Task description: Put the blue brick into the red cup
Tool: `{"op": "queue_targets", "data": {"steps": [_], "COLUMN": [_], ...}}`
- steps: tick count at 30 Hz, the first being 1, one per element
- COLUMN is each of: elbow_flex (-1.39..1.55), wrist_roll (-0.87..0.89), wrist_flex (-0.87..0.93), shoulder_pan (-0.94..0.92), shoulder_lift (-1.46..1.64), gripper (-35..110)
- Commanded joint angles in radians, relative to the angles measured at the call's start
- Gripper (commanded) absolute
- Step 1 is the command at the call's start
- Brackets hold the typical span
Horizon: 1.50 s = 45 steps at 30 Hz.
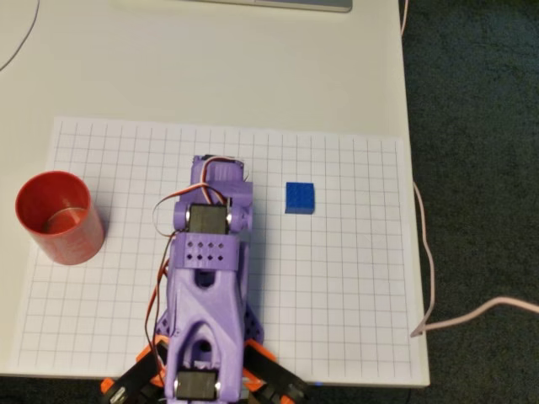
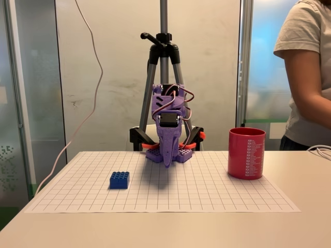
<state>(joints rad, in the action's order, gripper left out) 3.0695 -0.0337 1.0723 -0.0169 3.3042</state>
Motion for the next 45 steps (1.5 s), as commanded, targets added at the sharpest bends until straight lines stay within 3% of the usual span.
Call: {"op": "queue_targets", "data": {"steps": [1, 21, 35, 45], "elbow_flex": [-0.012, -0.044, -0.718, -1.319], "wrist_roll": [-0.098, -0.038, 0.091, -0.137], "wrist_flex": [0.002, 0.040, 0.221, 0.522], "shoulder_pan": [0.078, 0.057, -0.485, -0.649], "shoulder_lift": [-0.003, -0.003, -0.262, -0.810], "gripper": [0, 0, 0, 0]}}
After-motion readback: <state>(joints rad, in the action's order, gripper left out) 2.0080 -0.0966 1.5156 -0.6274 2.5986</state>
